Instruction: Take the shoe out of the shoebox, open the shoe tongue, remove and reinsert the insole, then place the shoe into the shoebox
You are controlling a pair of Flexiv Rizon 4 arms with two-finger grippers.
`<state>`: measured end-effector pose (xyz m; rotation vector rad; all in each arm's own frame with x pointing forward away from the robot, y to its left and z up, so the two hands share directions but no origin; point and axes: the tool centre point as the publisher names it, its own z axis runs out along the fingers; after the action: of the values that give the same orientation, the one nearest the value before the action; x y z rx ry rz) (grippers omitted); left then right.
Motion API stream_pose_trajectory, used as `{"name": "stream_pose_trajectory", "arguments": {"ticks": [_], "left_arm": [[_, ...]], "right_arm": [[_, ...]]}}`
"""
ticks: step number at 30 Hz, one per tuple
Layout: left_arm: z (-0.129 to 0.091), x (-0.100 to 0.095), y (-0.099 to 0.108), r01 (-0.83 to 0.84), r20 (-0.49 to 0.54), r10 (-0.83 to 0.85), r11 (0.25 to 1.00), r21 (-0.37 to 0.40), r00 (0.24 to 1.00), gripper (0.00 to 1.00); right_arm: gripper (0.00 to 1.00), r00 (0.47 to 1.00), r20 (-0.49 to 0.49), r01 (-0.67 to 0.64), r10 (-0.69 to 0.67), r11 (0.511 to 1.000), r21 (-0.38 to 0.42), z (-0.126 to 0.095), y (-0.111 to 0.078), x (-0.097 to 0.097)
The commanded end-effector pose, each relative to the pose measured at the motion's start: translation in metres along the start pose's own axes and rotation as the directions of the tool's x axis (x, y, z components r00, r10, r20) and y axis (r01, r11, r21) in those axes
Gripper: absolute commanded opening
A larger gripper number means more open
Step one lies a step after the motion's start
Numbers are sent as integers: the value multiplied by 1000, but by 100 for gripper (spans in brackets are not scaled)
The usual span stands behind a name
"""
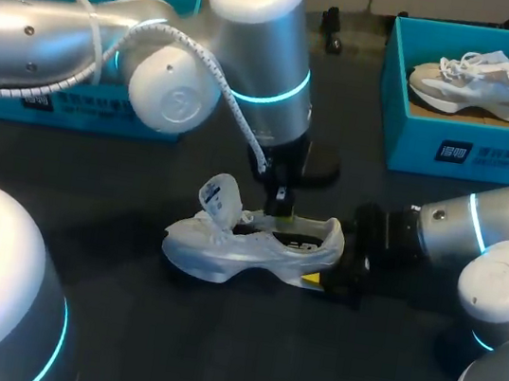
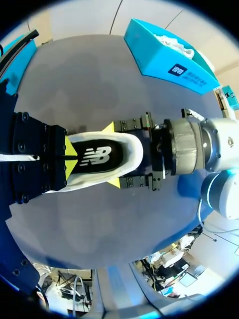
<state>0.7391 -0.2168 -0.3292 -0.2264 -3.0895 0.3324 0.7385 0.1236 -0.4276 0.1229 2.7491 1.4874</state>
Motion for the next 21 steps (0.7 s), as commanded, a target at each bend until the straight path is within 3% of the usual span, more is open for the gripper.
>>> {"name": "stream_pose_trajectory", "arguments": {"ticks": [1, 21], "left_arm": [[15, 0, -5, -5, -16, 5, 1000, -14, 1000, 0], [57, 17, 7, -13, -88, 9, 999, -42, 996, 0]], "right_arm": [[0, 1000, 2, 0, 0, 1000, 3, 1, -1, 0], [0, 1000, 2, 0, 0, 1000, 3, 1, -1, 0]]}}
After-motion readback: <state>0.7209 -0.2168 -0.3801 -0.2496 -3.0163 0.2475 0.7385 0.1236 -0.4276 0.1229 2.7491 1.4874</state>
